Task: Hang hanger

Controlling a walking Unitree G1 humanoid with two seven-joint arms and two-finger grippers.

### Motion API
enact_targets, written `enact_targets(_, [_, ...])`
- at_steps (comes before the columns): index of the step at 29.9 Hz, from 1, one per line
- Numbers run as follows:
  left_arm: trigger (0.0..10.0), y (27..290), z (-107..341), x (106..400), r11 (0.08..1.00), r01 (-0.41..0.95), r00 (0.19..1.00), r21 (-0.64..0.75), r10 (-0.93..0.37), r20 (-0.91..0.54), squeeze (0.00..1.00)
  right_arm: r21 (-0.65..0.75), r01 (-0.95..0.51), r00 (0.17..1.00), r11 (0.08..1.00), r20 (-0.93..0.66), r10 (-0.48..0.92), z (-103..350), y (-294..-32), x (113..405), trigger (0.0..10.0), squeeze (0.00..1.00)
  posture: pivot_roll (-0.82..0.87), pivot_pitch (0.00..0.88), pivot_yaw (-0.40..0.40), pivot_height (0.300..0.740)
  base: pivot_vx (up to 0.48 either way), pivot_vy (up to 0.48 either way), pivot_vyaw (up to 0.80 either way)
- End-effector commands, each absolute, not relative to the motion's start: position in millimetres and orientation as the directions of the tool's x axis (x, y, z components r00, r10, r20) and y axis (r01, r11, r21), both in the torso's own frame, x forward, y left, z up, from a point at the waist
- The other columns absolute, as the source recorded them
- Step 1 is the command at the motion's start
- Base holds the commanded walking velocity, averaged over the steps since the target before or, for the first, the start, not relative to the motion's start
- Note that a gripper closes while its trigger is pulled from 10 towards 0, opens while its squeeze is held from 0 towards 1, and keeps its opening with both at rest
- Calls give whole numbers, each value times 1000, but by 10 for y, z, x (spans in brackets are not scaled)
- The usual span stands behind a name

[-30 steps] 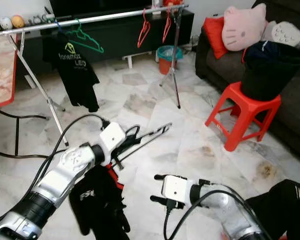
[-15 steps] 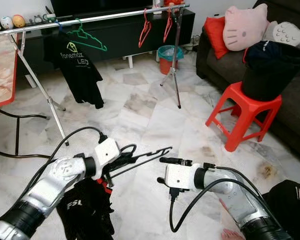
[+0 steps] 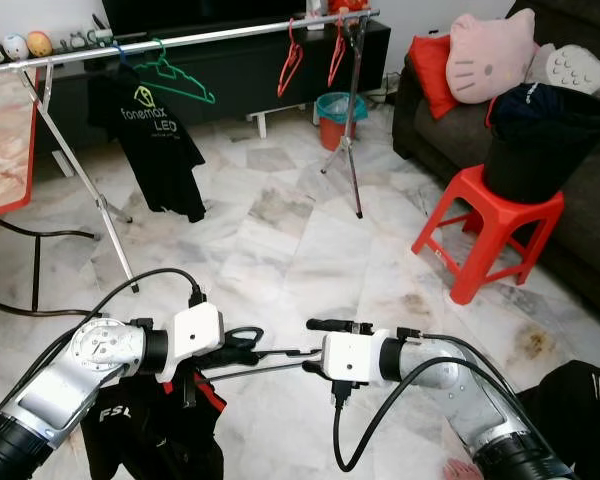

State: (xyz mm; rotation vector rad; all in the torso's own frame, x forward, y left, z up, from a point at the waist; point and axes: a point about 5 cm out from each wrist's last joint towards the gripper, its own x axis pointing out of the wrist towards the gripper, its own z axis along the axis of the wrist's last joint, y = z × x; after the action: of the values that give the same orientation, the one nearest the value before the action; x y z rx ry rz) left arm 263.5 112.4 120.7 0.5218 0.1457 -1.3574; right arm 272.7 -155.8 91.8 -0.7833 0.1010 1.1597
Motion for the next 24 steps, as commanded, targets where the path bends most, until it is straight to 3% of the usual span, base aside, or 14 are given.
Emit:
enact_targets(1, [10000, 1114, 1279, 2625, 91, 955, 203, 284, -896, -394, 0, -510, -840, 429, 185, -417, 801, 1019, -1539, 2754, 10000, 0, -64, 32, 14, 740, 0, 0, 0])
enact_targets(18, [10000, 962, 1413, 2567, 39, 966, 137, 255, -915, -379, 0, -172, -958, 273, 228, -312, 910, 960, -1551, 2653, 10000, 0, -52, 35, 9, 740, 0, 0, 0])
enact_targets(24, [10000, 951, 1389, 2555, 30, 968, 132, 251, -907, -401, 0, -145, -958, 276, 245, -256, 926, 1034, -1602, 2676, 10000, 0, -52, 25, 6, 740, 0, 0, 0])
